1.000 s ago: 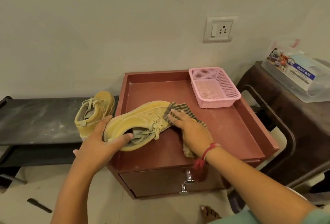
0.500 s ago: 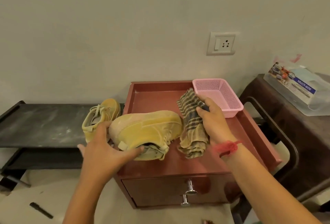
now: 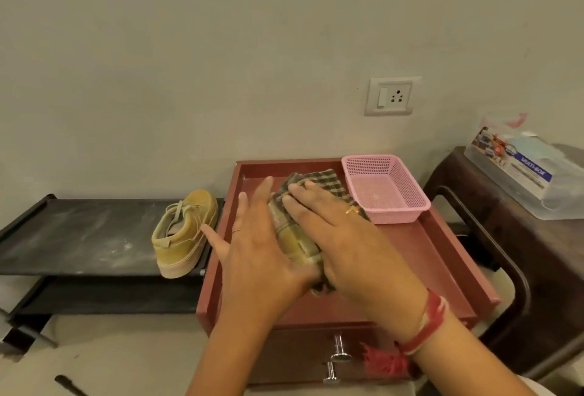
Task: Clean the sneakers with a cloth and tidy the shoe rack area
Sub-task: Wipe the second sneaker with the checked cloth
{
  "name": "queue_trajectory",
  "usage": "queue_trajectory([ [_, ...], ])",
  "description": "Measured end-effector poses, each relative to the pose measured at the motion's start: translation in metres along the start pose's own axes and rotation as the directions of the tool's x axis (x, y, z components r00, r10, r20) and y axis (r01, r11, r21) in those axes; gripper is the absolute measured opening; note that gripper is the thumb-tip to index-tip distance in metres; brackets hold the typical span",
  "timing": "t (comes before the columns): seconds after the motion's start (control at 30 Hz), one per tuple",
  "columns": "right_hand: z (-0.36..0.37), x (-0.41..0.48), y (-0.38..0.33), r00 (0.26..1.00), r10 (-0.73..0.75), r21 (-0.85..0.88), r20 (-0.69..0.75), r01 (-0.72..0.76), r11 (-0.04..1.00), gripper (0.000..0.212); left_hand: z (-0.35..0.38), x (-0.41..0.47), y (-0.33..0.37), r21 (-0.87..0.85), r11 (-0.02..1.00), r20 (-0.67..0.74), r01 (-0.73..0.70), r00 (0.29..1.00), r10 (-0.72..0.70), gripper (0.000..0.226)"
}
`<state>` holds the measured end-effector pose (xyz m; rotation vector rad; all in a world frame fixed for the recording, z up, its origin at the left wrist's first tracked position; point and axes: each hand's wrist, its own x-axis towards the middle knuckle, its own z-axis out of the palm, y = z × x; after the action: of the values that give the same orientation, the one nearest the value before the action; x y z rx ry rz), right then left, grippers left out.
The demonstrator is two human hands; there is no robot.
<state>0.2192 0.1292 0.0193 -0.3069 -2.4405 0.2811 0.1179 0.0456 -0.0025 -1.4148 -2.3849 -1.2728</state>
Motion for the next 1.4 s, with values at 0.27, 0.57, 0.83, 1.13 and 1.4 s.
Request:
queue_trajectory([
  [0.27,-0.001,-0.003,-0.006,1.000,0.001,0.216,-0.017,0.003,0.976,0.054,-0.004,-0.001,0.003,-0.039,0.999,-0.009,0.022,1.000,-0.022,0.119],
  [0.57,0.013,-0.006,0.006,1.000,0.008,0.261,-0.025,-0.001,0.965,0.056,-0.008,0.002,-0.008,-0.031,0.998,-0.045,0.061,0.997,-0.062,0.130],
  [0.83,0.023,-0.007,0.012,0.999,0.036,0.318,-0.035,-0.023,0.948,0.054,-0.010,-0.002,-0.011,0.023,0.997,-0.053,0.070,0.996,-0.068,0.124],
  [1.13,0.038,-0.002,0.015,0.999,0.037,0.324,-0.020,-0.029,0.946,0.055,-0.009,-0.010,-0.025,0.022,0.995,-0.022,0.100,0.995,-0.100,0.122],
  [1.4,0.046,-0.002,0.019,0.999,0.052,0.350,-0.002,-0.048,0.935,0.059,-0.006,-0.009,-0.037,0.066,0.993,-0.007,0.094,0.996,-0.094,0.121],
])
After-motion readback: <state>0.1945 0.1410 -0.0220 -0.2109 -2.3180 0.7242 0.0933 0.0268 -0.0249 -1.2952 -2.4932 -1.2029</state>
